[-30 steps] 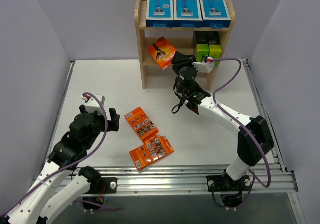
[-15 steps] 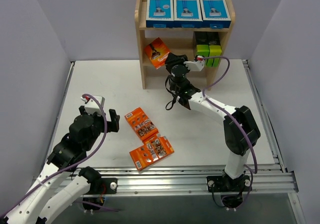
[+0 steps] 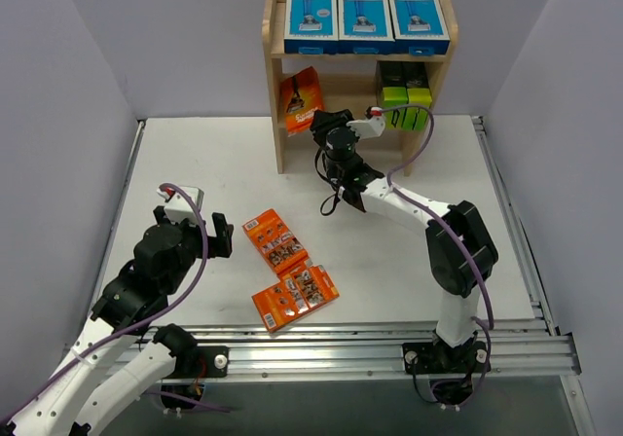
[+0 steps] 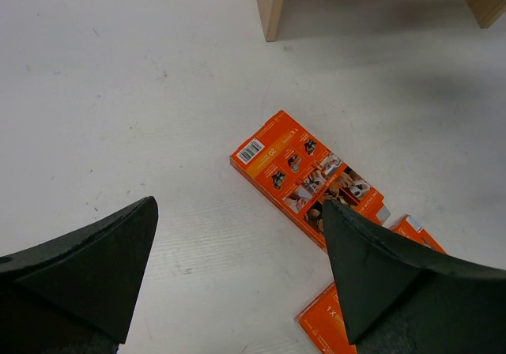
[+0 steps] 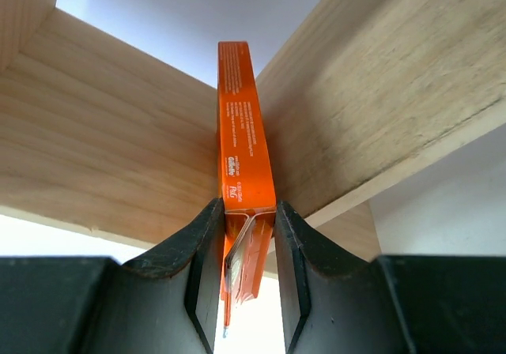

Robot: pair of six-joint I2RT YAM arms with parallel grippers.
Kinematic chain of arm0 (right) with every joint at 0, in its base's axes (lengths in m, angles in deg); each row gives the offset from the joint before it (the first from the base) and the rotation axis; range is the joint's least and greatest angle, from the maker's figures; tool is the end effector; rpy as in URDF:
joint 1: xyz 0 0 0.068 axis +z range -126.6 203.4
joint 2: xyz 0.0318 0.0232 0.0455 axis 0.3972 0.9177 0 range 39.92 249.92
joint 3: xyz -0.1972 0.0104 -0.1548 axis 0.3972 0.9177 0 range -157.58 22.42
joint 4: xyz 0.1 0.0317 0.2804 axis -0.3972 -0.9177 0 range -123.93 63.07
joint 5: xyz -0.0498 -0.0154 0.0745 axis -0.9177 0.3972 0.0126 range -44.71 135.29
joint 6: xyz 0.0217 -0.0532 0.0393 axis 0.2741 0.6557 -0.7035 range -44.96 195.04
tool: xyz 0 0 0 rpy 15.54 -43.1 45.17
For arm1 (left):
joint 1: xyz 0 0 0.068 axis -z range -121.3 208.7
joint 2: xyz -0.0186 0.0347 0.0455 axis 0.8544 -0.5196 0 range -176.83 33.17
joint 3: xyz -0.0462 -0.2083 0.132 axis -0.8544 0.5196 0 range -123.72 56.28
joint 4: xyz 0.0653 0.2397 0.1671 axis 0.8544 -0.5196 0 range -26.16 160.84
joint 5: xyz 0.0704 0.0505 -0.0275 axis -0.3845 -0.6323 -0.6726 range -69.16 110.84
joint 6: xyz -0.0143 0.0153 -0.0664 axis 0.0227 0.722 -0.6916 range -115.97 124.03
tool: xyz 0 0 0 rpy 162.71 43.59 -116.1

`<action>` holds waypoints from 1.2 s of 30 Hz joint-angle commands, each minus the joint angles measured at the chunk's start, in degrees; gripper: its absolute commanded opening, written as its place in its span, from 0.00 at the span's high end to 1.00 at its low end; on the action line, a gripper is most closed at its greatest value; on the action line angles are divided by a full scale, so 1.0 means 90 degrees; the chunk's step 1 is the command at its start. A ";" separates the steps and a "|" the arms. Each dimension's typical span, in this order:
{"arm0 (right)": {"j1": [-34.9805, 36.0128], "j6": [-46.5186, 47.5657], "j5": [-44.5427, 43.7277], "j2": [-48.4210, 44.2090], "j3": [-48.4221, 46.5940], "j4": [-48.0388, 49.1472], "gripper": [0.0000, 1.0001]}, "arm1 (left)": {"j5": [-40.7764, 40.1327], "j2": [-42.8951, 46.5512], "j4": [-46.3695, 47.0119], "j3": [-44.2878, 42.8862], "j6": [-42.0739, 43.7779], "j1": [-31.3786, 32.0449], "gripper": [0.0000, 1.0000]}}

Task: Place and organize the shaving razors onto the shelf
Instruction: Place the shaving razor onto shelf

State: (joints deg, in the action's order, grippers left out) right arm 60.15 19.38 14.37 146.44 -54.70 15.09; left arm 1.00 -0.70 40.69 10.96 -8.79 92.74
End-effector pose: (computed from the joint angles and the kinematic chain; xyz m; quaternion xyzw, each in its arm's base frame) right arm 0.4069 0.2676 0.2839 0.3042 0.5601 0.4277 0.6409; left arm 0.1829 -0.1004 0.3226 0.0487 0.8052 -0.0999 0.5824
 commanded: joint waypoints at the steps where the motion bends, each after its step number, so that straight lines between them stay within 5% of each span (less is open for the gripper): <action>1: 0.0047 -0.0027 0.0525 0.0069 -0.0327 -0.0050 0.86 | -0.0120 0.0072 0.0293 0.0016 0.0086 0.0026 0.06; 24: -0.0285 -0.0339 0.1540 0.0840 -0.1333 -0.0391 0.88 | -0.0208 0.0072 0.0303 0.0036 0.0096 0.0026 0.06; 36: -0.0314 -0.0447 0.1697 0.0860 -0.1285 -0.0431 0.74 | -0.0218 0.0052 0.0313 0.0055 0.0096 0.0026 0.06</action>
State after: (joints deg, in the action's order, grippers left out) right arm 56.70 15.08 25.23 154.05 -64.88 11.33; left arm -0.04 -0.26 40.73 11.48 -8.77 92.74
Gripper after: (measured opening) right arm 0.255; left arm 0.941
